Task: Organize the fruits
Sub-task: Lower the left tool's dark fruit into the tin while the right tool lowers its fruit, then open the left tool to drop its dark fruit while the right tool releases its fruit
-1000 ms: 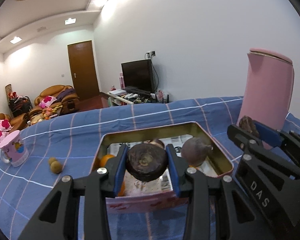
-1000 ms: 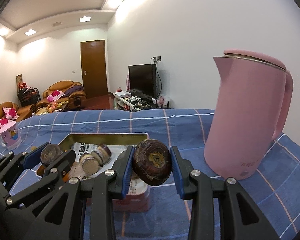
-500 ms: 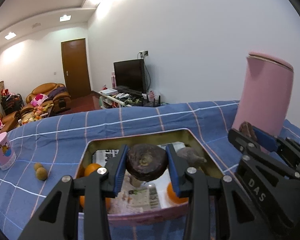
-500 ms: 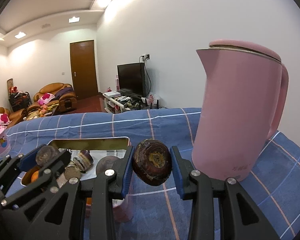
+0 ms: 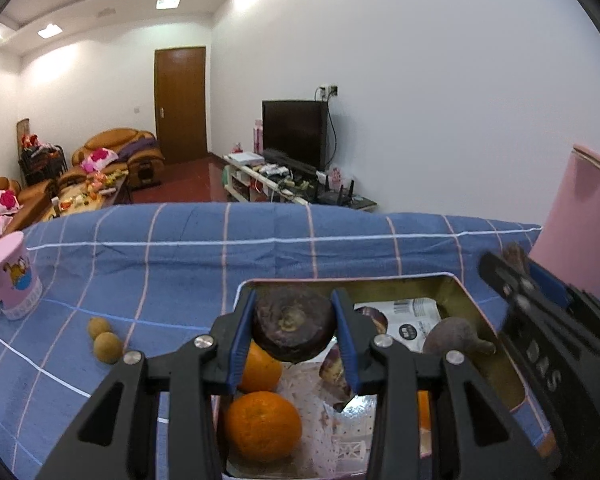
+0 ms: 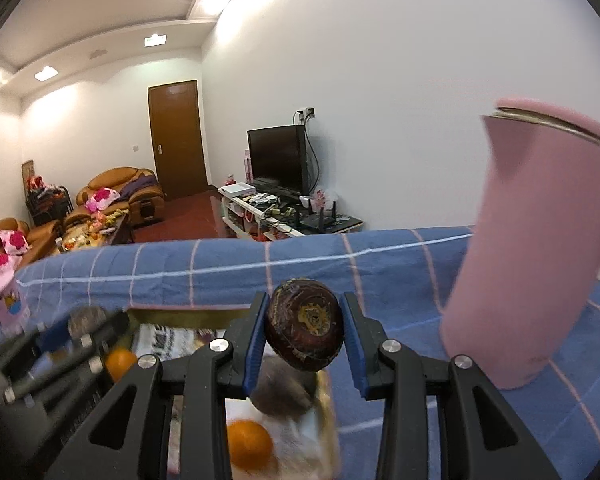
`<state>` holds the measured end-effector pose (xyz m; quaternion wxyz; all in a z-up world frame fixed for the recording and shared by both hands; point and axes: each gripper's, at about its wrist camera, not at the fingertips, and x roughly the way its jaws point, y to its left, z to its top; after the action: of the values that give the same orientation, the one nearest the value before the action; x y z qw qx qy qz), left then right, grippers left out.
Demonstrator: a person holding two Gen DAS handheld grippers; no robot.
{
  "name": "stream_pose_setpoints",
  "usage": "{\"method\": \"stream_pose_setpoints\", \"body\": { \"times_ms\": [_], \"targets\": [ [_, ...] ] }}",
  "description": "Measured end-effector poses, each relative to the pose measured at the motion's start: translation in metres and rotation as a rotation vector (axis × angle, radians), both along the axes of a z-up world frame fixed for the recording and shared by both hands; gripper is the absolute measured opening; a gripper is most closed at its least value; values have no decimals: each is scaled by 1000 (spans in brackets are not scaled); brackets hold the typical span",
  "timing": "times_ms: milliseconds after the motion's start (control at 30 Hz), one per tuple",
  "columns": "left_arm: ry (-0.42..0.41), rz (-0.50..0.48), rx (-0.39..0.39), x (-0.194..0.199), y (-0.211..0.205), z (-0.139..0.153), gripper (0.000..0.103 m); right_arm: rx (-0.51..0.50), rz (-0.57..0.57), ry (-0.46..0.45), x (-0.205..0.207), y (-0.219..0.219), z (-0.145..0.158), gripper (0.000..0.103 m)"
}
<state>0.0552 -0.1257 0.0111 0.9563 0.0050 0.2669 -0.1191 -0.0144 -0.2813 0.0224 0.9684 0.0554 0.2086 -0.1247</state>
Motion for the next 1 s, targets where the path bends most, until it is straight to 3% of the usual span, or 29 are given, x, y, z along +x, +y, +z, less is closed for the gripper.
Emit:
{"method": "stream_pose_setpoints", "body": {
  "times_ms": [467,700,1000],
  "targets": [
    [61,-3,67,6,-18,-14,40,83,81,117,36,-7,-20,38],
    [106,0,57,11,-15,-18,40,83,100,160,43,-4,-27,38],
    [155,5,33,17,-10,-24,40,180,200,185,53,-4,-35,39]
  ]
}}
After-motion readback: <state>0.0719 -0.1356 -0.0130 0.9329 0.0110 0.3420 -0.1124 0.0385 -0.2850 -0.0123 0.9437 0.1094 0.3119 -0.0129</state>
